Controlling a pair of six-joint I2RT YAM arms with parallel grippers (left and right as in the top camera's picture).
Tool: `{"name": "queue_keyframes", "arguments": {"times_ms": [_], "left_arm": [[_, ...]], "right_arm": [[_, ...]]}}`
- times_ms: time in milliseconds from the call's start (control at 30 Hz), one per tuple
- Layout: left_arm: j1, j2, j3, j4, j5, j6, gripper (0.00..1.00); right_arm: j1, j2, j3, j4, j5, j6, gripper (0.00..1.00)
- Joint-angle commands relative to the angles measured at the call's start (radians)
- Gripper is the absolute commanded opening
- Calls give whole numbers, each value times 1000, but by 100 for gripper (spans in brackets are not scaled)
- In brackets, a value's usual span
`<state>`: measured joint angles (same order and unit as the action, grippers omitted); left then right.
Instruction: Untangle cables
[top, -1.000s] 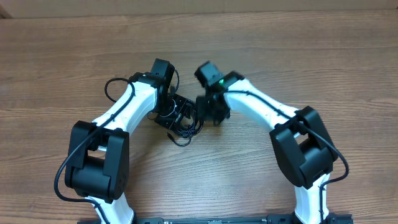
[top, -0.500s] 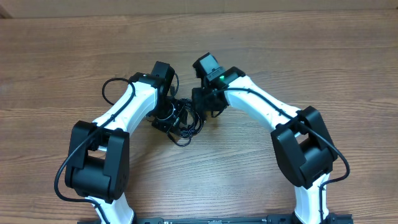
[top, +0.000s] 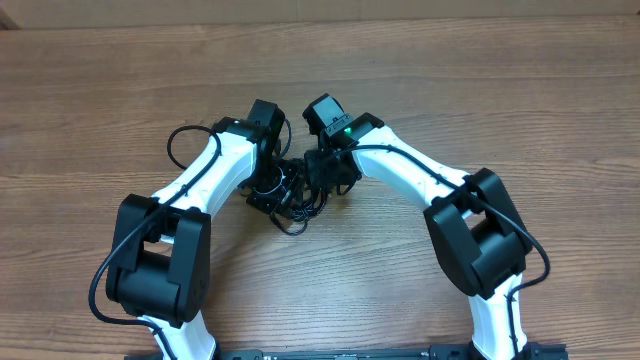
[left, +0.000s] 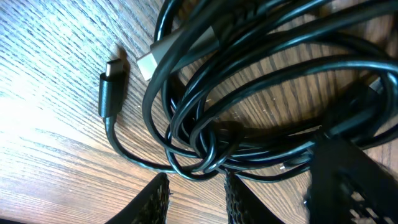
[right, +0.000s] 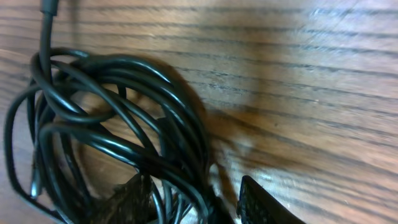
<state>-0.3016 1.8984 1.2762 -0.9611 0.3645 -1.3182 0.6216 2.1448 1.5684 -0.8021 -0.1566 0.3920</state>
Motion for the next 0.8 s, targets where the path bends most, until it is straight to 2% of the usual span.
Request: {"name": "queue_keyframes", "arguments": {"times_ms": [0, 167, 400, 767], "left_arm": [[-8, 12, 2, 0, -29, -22, 32], [-8, 54, 1, 19, -22, -25, 30], [-7, 85, 1, 65, 21, -25, 18], [-19, 93, 0, 73, 12, -28, 19]], "right_arm": [[-3, 22, -11, 7, 9, -4, 45], [-3, 22, -11, 8, 6, -4, 45], [-3, 22, -11, 8, 6, -4, 45], [-3, 22, -11, 8, 6, -4, 45]]}}
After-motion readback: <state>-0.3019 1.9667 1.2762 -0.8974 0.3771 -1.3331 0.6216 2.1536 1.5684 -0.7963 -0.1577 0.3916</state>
